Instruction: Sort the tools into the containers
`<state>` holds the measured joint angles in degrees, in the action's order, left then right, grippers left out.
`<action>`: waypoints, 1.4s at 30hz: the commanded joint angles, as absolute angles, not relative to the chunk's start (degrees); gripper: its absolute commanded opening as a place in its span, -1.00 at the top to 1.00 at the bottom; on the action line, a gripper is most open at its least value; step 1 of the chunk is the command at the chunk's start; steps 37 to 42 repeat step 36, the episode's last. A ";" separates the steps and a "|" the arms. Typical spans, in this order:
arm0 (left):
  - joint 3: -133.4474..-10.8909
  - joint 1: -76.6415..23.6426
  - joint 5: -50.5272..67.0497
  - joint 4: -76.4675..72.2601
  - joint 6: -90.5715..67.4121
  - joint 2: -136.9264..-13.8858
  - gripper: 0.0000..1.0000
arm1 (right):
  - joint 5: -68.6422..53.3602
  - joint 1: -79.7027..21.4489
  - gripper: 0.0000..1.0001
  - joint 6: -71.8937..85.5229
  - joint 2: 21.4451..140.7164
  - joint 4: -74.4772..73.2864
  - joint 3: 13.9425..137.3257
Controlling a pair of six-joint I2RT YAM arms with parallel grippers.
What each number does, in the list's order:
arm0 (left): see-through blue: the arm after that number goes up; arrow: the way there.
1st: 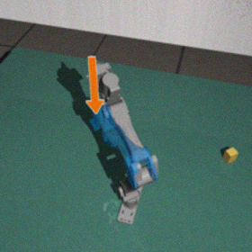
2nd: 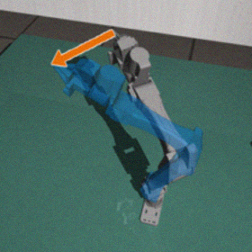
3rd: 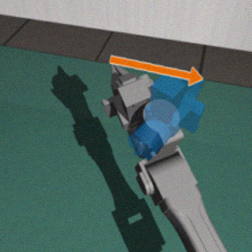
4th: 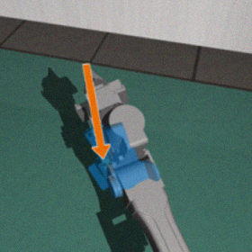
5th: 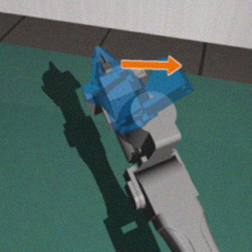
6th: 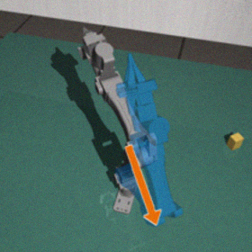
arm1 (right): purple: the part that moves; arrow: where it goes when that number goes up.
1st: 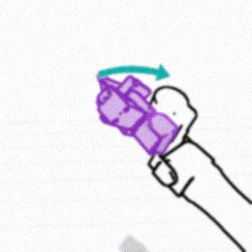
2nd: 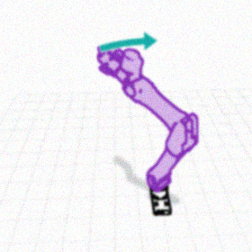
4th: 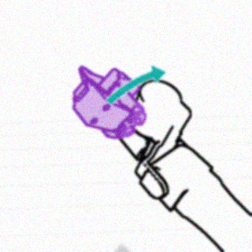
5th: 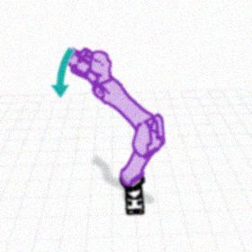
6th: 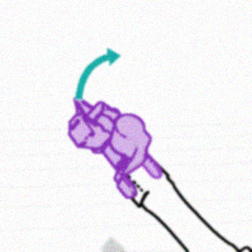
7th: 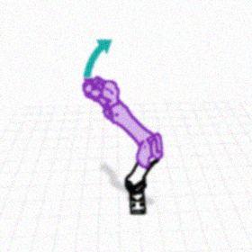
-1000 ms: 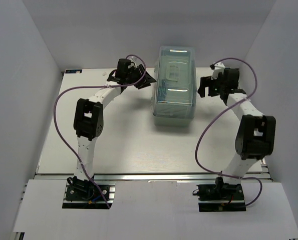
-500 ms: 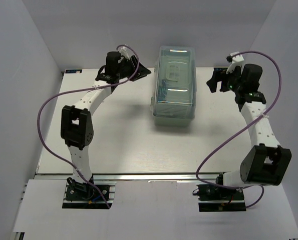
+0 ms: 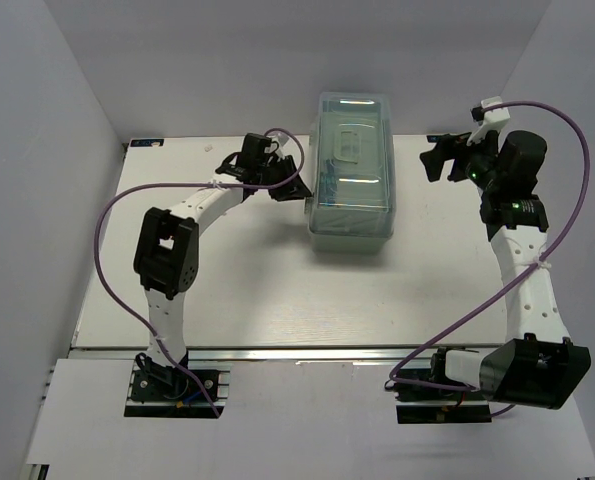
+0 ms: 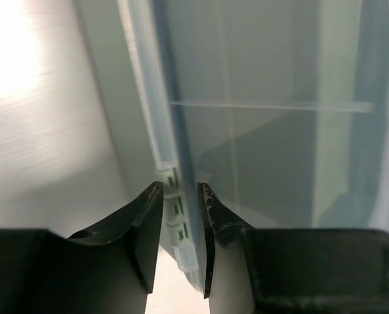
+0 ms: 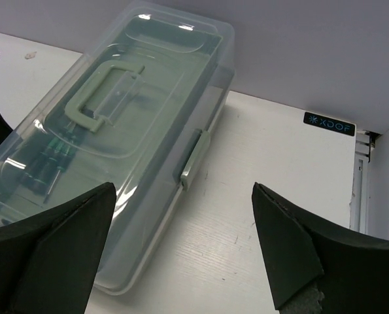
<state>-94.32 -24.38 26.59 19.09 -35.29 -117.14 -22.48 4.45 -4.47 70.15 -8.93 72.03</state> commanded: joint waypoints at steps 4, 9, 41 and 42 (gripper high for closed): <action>-101.06 -33.38 41.74 12.57 -34.19 -119.69 0.23 | -21.97 4.66 -0.79 -3.25 68.12 -8.44 71.02; -105.90 -38.66 46.75 9.59 -36.65 -123.57 0.23 | -21.36 4.66 -0.79 -3.96 66.89 -9.23 70.23; -56.08 -32.78 16.45 -4.13 -28.30 -66.19 -0.96 | -20.66 4.57 -0.79 -1.32 69.88 -30.43 80.95; -56.08 -32.78 16.45 -4.13 -28.30 -66.19 -0.96 | -20.66 4.57 -0.79 -1.32 69.88 -30.43 80.95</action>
